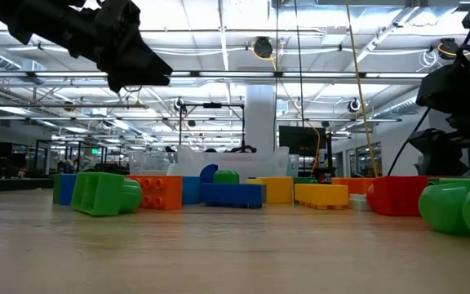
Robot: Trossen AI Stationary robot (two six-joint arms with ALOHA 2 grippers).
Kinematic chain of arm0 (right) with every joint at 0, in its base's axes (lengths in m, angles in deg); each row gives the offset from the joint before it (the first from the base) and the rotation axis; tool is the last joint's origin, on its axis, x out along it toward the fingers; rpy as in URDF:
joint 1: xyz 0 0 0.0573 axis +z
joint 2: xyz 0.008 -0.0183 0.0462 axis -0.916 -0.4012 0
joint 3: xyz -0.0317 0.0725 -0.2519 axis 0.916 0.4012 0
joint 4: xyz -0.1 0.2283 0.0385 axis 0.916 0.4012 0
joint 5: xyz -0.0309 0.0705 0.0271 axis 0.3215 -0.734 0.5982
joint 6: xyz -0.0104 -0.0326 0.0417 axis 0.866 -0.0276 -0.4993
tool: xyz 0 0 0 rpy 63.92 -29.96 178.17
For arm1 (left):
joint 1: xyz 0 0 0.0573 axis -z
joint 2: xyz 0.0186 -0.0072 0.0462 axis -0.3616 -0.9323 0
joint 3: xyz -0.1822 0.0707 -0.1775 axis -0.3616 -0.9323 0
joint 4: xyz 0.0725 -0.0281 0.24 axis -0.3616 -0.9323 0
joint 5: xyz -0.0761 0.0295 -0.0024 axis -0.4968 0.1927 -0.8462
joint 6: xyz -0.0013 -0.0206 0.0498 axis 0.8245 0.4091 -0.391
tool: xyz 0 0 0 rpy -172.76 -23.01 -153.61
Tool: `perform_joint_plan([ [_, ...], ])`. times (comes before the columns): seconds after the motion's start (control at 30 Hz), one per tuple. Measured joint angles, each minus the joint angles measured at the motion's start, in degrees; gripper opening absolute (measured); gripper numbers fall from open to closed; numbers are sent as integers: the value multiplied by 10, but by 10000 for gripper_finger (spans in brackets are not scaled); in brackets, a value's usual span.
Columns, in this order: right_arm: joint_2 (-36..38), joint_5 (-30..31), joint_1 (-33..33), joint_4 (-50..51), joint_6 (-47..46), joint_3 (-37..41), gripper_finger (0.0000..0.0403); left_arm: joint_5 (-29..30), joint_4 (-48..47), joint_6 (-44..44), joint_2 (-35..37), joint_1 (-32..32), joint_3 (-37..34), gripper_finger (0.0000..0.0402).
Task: Pick & Place Toys
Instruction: Put the right yellow game piece into the bottom transparent bin
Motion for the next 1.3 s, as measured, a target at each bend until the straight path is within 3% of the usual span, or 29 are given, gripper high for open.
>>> perform_joint_plan([
  [0.47,0,20,0,-45,23,5,143,1,-1,-8,0,0,0,168],
  [0.7,0,104,0,-84,44,5,98,1,-2,-19,0,0,0,168],
  [0.83,-1,136,-9,-103,65,5,119,1,-2,-19,0,0,0,168],
  [1.13,-66,41,-85,-189,101,5,261,0,-2,-21,0,0,0,168],
  [1.3,-134,-10,-102,-252,117,4,274,0,-3,-20,0,0,0,168],
])
